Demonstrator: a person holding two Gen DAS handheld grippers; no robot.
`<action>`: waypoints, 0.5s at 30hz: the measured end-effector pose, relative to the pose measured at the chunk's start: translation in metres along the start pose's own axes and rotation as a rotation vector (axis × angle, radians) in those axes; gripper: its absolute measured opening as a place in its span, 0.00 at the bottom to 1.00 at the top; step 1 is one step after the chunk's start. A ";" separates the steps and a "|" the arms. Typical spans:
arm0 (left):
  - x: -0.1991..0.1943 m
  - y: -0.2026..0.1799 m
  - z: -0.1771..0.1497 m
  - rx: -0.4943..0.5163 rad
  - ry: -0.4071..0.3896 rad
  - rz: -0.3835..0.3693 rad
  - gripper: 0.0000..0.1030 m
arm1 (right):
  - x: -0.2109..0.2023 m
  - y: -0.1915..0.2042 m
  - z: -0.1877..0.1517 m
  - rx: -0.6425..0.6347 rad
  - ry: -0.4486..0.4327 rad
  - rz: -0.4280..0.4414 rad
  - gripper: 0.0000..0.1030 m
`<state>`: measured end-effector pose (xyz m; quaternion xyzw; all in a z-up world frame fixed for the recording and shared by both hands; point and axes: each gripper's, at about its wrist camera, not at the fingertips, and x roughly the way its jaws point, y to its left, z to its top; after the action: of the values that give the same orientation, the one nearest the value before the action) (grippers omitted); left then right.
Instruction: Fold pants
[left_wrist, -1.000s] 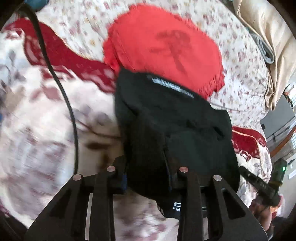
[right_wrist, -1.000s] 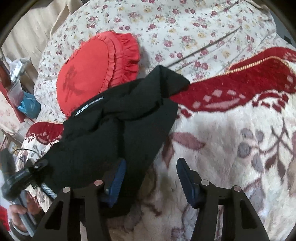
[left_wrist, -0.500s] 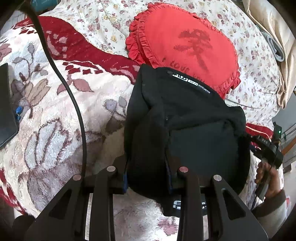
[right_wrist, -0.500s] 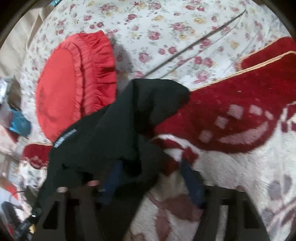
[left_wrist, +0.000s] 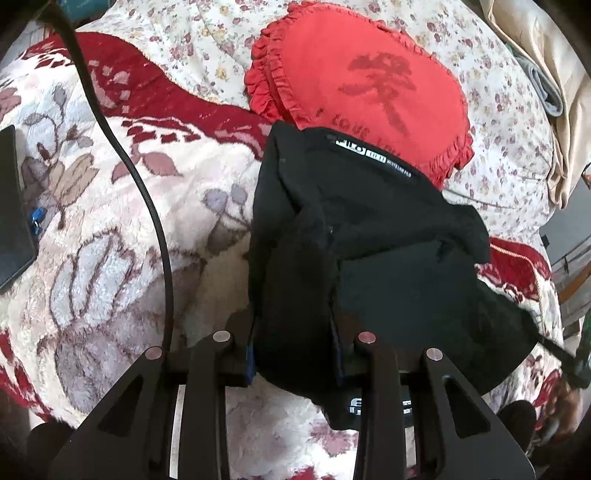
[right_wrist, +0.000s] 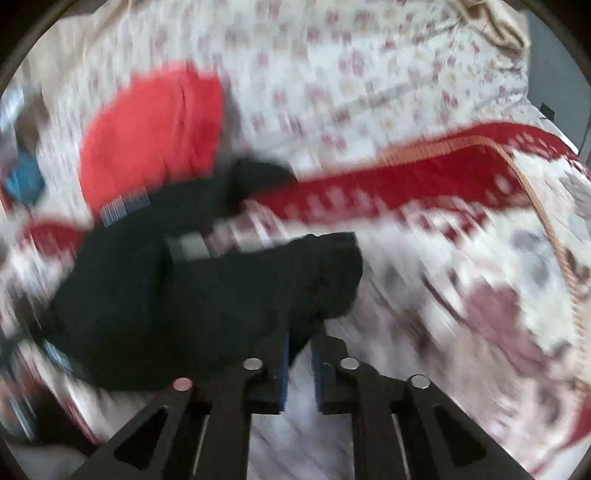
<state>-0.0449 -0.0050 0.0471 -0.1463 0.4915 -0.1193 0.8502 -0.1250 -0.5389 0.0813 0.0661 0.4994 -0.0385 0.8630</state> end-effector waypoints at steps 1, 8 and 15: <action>0.001 0.001 -0.001 -0.006 0.006 0.001 0.28 | -0.004 -0.010 -0.004 0.016 0.007 -0.014 0.15; -0.001 -0.003 -0.005 -0.016 0.009 0.025 0.28 | -0.003 -0.070 0.008 0.142 -0.052 -0.040 0.34; 0.002 -0.004 -0.005 -0.022 0.017 0.052 0.29 | 0.083 -0.044 0.034 0.115 0.076 0.092 0.37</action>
<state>-0.0482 -0.0102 0.0443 -0.1421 0.5036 -0.0932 0.8471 -0.0602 -0.5872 0.0228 0.1397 0.5251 -0.0248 0.8391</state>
